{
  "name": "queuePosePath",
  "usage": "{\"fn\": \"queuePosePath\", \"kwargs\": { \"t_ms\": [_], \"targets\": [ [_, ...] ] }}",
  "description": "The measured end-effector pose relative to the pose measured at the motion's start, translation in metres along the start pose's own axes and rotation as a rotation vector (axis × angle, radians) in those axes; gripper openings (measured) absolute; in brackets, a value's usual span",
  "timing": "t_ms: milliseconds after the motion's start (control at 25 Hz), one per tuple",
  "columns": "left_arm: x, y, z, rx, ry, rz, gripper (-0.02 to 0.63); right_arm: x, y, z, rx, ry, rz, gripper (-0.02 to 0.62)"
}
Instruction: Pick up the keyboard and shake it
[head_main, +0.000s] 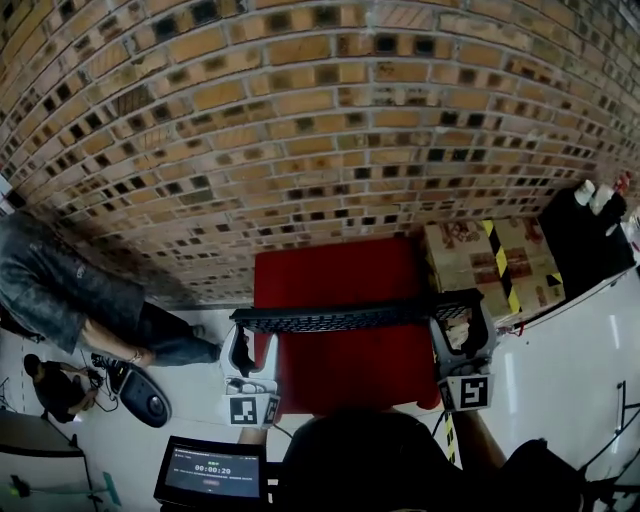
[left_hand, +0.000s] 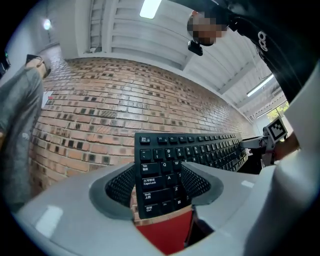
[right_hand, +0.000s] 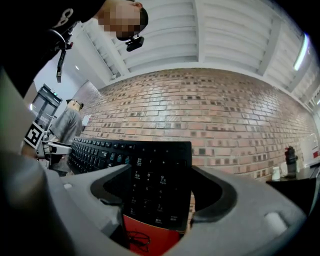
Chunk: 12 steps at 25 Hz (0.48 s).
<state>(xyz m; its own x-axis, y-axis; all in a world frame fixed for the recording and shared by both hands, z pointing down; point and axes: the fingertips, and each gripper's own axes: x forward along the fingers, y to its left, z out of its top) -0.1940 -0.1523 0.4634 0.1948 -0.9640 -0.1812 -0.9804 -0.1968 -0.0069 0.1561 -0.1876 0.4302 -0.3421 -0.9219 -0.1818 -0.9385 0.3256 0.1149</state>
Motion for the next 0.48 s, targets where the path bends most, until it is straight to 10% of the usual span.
{"fn": "queuePosePath", "kwargs": {
  "t_ms": [480],
  "targets": [
    [-0.012, 0.000, -0.036, -0.004, 0.096, 0.020, 0.293, -0.010, 0.006, -0.061, 0.056, 0.134, 0.024, 0.350]
  ]
}}
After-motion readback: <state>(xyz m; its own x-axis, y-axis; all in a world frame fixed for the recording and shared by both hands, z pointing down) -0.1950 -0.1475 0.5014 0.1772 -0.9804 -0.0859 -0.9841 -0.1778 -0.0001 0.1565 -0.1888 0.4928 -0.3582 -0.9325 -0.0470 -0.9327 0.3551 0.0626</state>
